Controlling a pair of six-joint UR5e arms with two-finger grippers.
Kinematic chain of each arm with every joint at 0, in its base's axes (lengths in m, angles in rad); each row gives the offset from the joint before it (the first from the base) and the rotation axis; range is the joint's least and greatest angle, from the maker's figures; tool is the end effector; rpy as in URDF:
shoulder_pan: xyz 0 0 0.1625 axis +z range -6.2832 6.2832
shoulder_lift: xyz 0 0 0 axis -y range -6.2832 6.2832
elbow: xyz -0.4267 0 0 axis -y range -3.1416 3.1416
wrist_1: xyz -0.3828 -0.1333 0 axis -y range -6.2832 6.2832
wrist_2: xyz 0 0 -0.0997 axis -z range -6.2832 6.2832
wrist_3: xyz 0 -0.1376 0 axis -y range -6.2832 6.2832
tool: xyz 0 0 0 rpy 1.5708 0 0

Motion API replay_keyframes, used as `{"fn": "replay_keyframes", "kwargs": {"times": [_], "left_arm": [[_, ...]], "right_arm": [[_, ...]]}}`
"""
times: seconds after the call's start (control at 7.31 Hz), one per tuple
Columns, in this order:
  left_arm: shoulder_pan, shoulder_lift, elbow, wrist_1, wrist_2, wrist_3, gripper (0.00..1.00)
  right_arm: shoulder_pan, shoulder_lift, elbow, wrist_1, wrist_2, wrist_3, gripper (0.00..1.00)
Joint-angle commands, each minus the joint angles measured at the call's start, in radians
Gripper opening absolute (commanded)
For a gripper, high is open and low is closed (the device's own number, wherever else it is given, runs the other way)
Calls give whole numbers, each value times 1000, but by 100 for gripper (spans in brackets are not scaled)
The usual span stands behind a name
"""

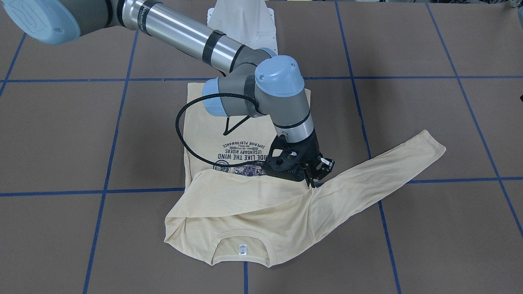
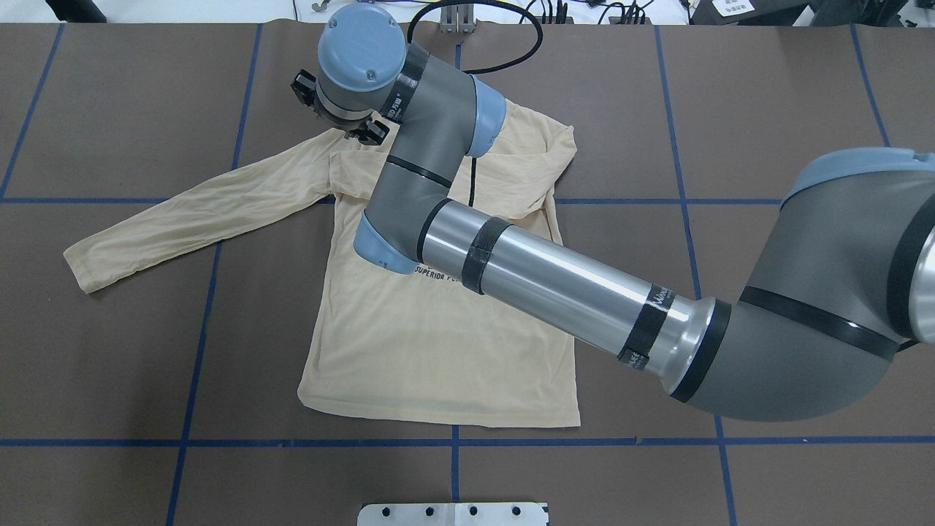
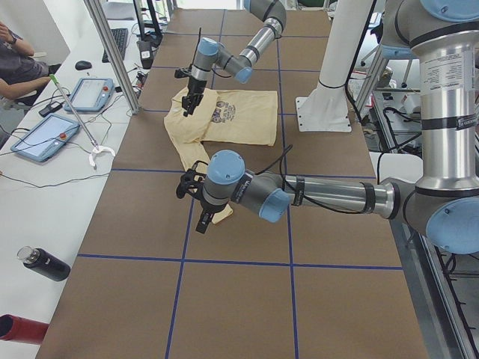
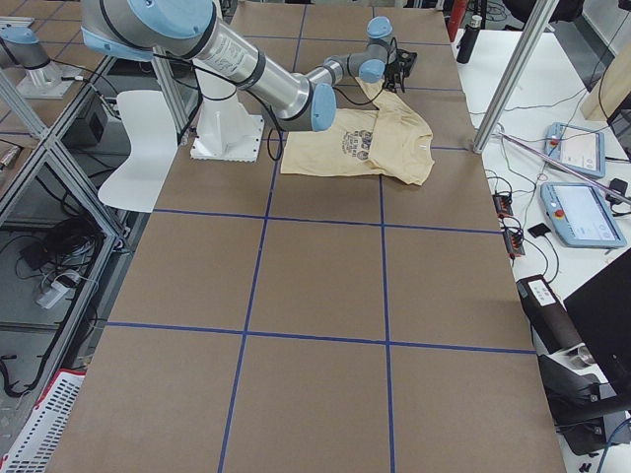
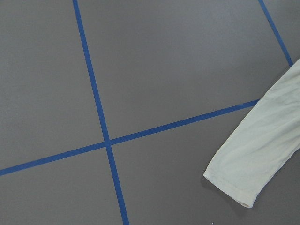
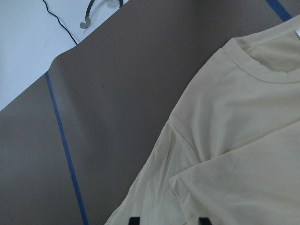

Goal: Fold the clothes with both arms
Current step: 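Grasp the sleeve cuff with the right gripper and fold it across the shirt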

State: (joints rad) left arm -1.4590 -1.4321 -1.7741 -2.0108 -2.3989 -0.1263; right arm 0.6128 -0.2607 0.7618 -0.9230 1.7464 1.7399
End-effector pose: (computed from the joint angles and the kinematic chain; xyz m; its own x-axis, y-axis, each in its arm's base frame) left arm 0.0191 -0.4560 0.5936 0.6396 0.3164 -0.7006 -0.0172 0.9171 0.3984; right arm -0.6836 -0.6142 0.0531 0.2568 0.3832 0.8873 -0.4861 0.8447 -0.2241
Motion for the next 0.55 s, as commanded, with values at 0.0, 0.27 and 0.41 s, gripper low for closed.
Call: {"fn": "replay_keyframes", "kwargs": {"times": [0.0,0.27,0.41], "left_arm": [[80,1,10,-49,10,-121,100],[148,-7,127,-211,12,-176,99],[210,-25,203,-333,14,-183,98]], "right_arm": [[4,18,0,1,7,27,99],[56,-238,389,-191,143,38,99],[74,-428,594,-236,195,30,99]]}}
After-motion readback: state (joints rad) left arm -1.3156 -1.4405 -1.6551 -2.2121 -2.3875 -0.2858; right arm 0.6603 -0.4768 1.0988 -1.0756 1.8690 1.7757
